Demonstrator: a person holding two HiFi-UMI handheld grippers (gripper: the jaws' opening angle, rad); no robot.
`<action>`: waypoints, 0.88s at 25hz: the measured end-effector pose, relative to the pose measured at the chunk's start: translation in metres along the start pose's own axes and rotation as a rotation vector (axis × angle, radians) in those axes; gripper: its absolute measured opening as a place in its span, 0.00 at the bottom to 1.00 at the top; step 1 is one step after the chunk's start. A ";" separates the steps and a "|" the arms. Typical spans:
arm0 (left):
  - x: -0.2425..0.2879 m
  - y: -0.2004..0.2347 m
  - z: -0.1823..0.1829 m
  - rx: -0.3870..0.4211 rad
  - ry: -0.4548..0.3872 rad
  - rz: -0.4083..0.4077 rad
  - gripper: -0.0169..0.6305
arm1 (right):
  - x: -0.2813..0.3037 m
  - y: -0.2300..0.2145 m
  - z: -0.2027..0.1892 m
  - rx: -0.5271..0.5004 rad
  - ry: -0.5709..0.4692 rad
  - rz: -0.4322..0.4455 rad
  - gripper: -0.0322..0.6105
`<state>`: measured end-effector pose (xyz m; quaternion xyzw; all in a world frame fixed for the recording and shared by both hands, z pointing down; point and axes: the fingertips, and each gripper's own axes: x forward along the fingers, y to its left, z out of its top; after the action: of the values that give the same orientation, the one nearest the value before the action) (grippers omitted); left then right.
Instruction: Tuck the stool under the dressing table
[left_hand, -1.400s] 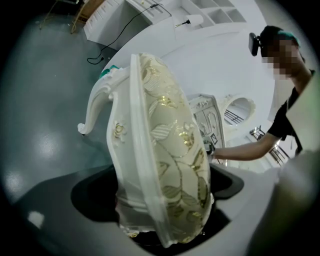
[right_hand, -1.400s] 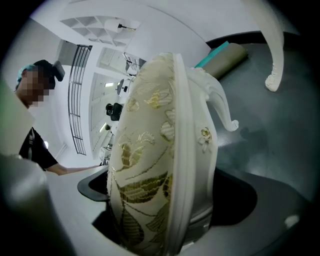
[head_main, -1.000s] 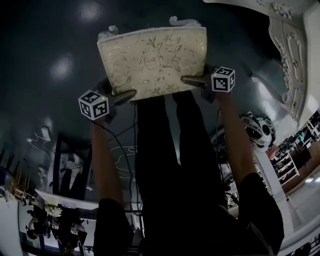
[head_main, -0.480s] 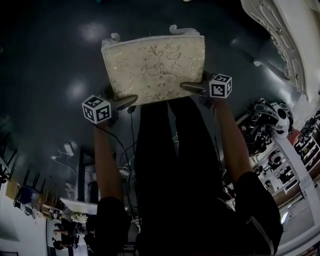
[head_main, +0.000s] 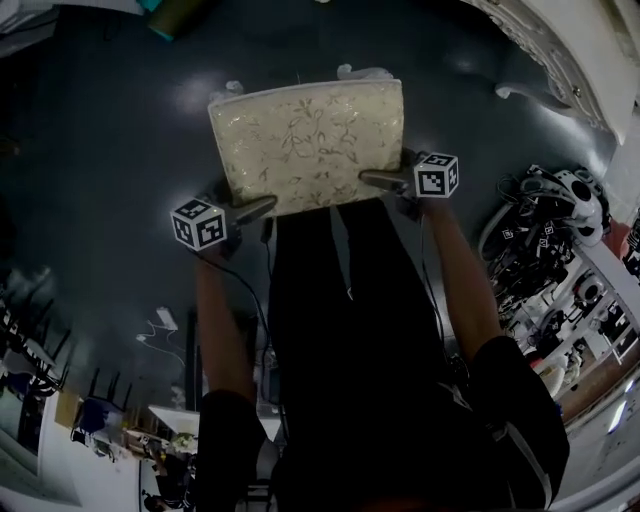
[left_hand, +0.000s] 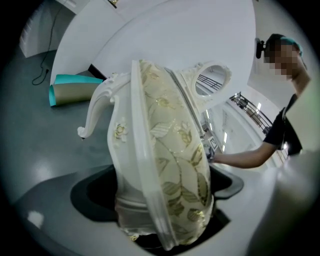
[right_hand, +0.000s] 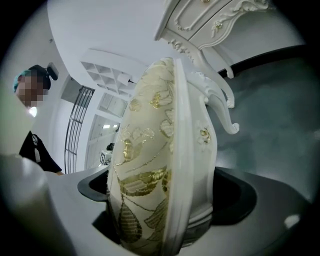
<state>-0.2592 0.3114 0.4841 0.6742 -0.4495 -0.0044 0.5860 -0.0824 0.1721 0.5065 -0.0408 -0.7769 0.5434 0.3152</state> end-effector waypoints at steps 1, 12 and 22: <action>0.005 -0.005 0.002 0.011 0.013 -0.007 0.88 | -0.008 -0.001 -0.002 0.006 -0.018 -0.005 0.98; 0.046 -0.116 -0.044 0.121 0.112 -0.055 0.88 | -0.127 0.019 -0.088 0.050 -0.178 -0.030 0.98; 0.130 -0.207 -0.045 0.232 0.251 -0.101 0.88 | -0.241 -0.004 -0.132 0.125 -0.350 -0.054 0.98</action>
<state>-0.0335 0.2489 0.4014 0.7545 -0.3355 0.1023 0.5547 0.1819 0.1809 0.4301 0.0947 -0.7856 0.5807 0.1916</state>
